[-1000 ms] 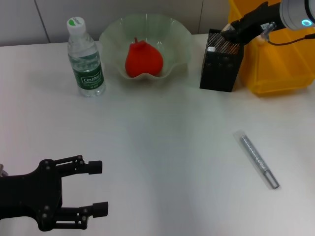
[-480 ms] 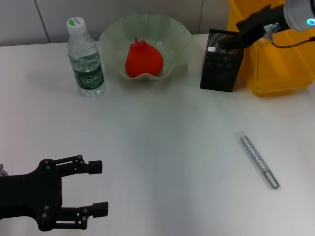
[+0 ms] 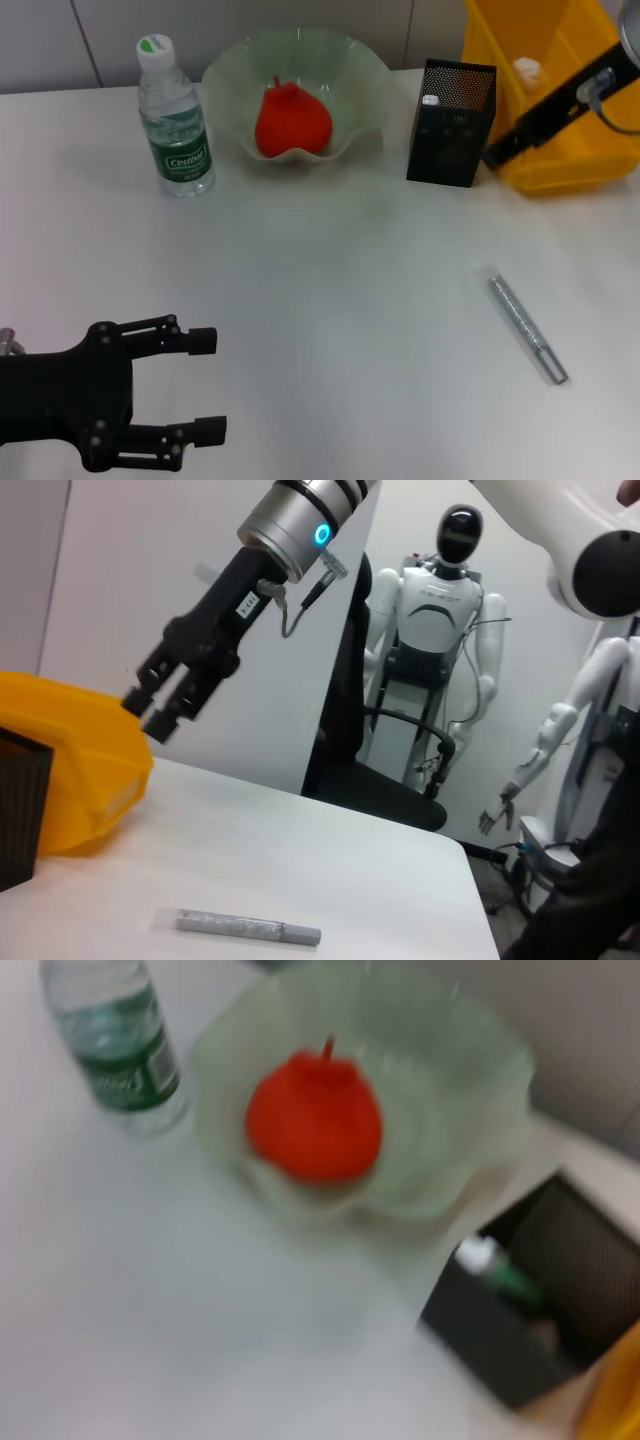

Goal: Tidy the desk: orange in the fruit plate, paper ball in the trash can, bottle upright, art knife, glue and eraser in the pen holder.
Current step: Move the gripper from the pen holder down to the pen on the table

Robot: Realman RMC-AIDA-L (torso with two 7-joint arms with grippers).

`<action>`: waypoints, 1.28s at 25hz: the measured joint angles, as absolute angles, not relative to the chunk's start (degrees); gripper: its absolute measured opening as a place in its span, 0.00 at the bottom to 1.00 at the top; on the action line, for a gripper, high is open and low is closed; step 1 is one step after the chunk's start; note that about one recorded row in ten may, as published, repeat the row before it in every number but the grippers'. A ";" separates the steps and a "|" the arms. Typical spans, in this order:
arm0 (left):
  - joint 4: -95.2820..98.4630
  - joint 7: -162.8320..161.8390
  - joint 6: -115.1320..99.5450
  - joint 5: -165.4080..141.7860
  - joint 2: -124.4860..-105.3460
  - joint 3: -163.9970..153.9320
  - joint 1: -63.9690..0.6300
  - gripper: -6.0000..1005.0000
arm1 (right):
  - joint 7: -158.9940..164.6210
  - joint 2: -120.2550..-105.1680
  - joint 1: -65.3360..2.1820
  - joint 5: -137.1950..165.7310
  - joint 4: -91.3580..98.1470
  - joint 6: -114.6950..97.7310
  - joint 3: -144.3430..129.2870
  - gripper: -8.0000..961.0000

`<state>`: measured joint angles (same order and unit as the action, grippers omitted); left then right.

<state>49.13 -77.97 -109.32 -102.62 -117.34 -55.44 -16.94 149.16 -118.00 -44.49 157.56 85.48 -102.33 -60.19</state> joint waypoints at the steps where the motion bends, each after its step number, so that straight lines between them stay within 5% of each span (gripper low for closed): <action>1: 49.13 -77.97 -109.32 -102.62 -117.34 -55.44 -16.94 0.84 | 150.36 -117.96 -44.77 157.61 85.02 -103.59 -60.19 0.72; 19: 50.27 -75.24 -111.10 -102.85 -116.68 -57.44 -19.38 0.84 | 159.76 -118.84 -53.70 167.25 56.84 -105.81 -60.31 0.71; 32: 50.67 -75.12 -110.68 -105.71 -117.36 -57.76 -19.48 0.84 | 162.87 -118.49 -53.71 167.27 47.76 -94.67 -67.76 0.67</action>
